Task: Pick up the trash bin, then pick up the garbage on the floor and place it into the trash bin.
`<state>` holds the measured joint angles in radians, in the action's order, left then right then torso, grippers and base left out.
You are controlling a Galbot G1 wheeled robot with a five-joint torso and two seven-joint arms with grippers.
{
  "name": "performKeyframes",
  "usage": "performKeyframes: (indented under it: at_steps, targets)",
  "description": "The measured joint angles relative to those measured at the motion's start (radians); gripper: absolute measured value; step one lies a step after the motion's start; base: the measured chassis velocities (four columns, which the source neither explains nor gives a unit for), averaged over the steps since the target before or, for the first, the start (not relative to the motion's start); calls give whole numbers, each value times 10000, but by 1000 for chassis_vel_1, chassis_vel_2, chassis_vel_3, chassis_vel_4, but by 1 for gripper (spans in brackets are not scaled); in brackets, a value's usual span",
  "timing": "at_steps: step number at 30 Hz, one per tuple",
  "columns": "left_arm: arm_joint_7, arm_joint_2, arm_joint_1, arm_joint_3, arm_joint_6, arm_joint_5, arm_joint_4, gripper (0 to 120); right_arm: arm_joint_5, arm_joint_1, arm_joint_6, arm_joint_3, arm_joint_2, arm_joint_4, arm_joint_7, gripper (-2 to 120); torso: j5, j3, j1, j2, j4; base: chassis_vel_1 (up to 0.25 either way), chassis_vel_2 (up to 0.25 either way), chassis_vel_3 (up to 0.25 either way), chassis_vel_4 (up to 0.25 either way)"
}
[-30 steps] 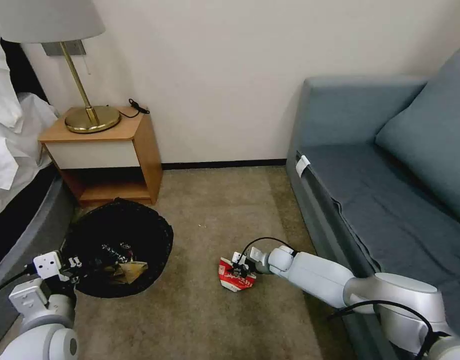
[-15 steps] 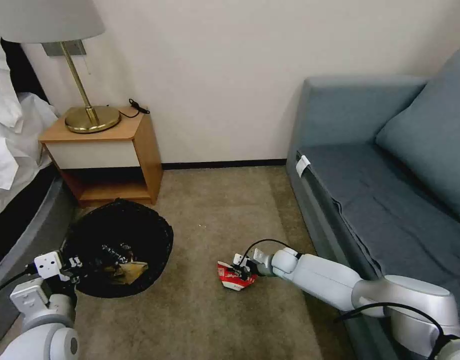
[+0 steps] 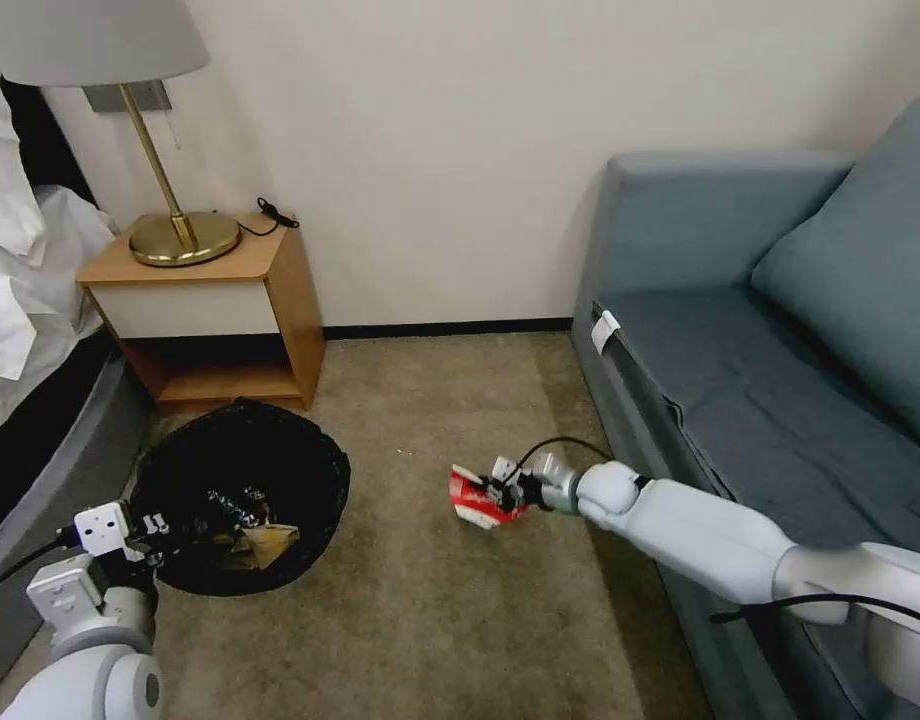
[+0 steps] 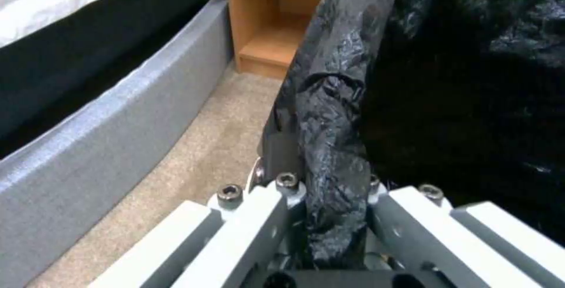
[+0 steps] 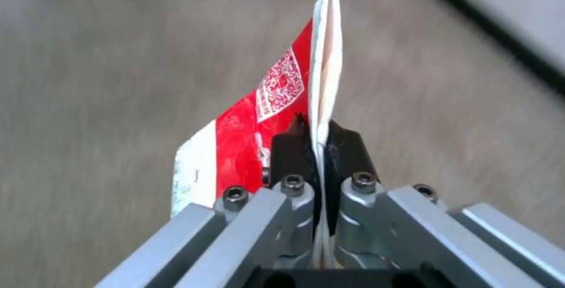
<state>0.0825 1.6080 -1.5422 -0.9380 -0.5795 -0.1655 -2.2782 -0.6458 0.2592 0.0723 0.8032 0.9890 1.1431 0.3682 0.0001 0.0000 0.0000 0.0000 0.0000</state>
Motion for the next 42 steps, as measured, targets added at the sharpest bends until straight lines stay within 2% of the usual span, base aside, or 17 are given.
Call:
performKeyframes:
  at_steps: [7,15,17,20,22,24,26,29,30,34,42]
  targets:
    - [6,0,-73,92,-39,58,-37,1,-886,-236,-195,-633,-241,1417,-224,0,0,0,0,0,1,0,0,0,0]
    - [23,0,-137,232,-43,180,-69,1,-2438,-563,-977,-973,-443,4517,-1669,0,-2,0,0,0,1,0,0,0,0]
    - [25,0,-143,241,-42,194,-75,1,-2542,-590,-1020,-968,-434,4702,-1762,0,-2,0,0,0,1,0,0,0,0]
    - [32,0,-177,355,-32,295,-105,1,-3183,-770,-1330,-695,-148,5943,-2724,0,-2,0,0,0,0,0,0,0,0]
    - [33,0,-186,377,-30,315,-114,1,-3261,-792,-1371,-630,-71,6102,-2909,0,-2,0,0,0,1,0,0,0,0]
    - [43,0,-204,423,-23,373,-142,1,-3491,-894,-1533,-240,320,6554,-3555,0,-3,-1,0,0,1,0,0,0,0]
    - [46,0,-203,437,-23,382,-155,1,-3513,-928,-1563,-94,503,6601,-3728,0,-2,0,0,0,1,0,0,0,0]
    - [62,-1,-200,508,-23,426,-192,1,-3480,-1024,-1616,456,1300,6430,-4042,0,-3,0,0,0,0,0,0,0,0]
    - [62,-1,-200,508,-23,426,-192,1,-3480,-1024,-1616,456,1300,6430,-4042,0,-3,0,0,0,0,0,0,0,0]
    - [92,0,-202,580,-23,463,-219,1,-3224,-1089,-1568,1122,2163,5710,-4171,0,-3,0,0,0,2,0,0,0,0]
    - [93,0,-145,646,-31,494,-218,1,-2866,-1098,-1463,1761,2673,4856,-4255,0,-2,0,0,0,1,0,0,0,0]
